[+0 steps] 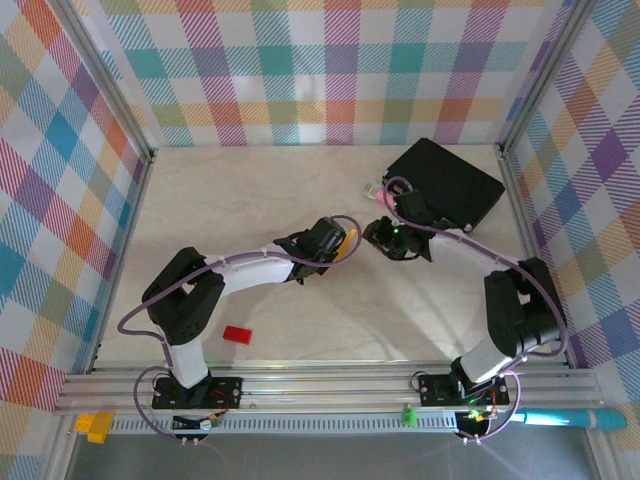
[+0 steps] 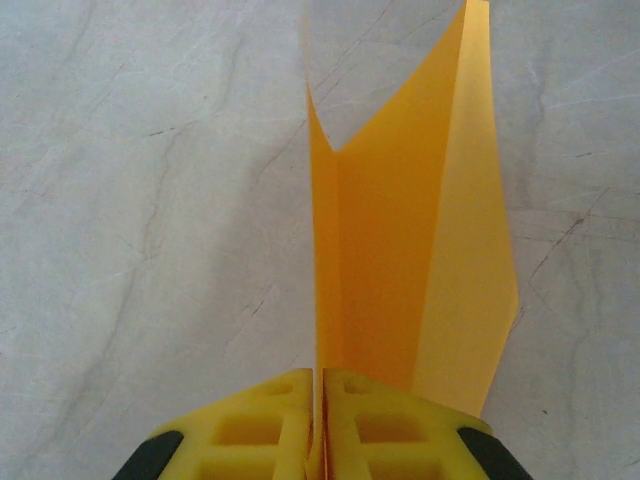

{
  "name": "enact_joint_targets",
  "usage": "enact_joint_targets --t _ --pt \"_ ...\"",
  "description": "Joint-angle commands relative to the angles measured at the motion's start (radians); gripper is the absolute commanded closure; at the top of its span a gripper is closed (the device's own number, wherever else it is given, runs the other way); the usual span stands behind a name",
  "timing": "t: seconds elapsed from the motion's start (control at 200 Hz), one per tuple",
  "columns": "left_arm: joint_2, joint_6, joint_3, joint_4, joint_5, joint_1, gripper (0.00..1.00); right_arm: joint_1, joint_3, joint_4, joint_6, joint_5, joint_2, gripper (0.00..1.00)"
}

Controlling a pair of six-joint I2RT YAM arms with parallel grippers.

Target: Fold a paper plane with a square sheet of paper (pick it up from the middle)

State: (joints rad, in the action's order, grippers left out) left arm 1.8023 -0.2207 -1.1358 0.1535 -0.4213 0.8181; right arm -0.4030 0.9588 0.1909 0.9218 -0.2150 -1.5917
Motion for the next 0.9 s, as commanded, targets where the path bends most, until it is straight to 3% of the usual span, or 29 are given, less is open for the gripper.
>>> enact_joint_targets --t 0.0,0.135,0.345,0.895 --pt "0.013 0.023 -0.021 -0.004 -0.015 0.008 0.89 -0.031 -0.002 -0.059 0.040 -0.118 -0.079 0.75" --pt "0.009 0.038 -0.026 0.000 -0.006 0.007 0.89 -0.071 0.037 -0.090 0.063 -0.173 -0.171 0.87" --pt "-0.022 0.065 -0.032 0.005 0.025 -0.004 0.89 -0.091 0.090 -0.141 0.075 -0.206 -0.259 0.93" --pt "-0.051 0.112 -0.055 0.001 0.096 -0.037 0.88 -0.094 0.230 -0.159 0.038 -0.206 -0.388 0.95"
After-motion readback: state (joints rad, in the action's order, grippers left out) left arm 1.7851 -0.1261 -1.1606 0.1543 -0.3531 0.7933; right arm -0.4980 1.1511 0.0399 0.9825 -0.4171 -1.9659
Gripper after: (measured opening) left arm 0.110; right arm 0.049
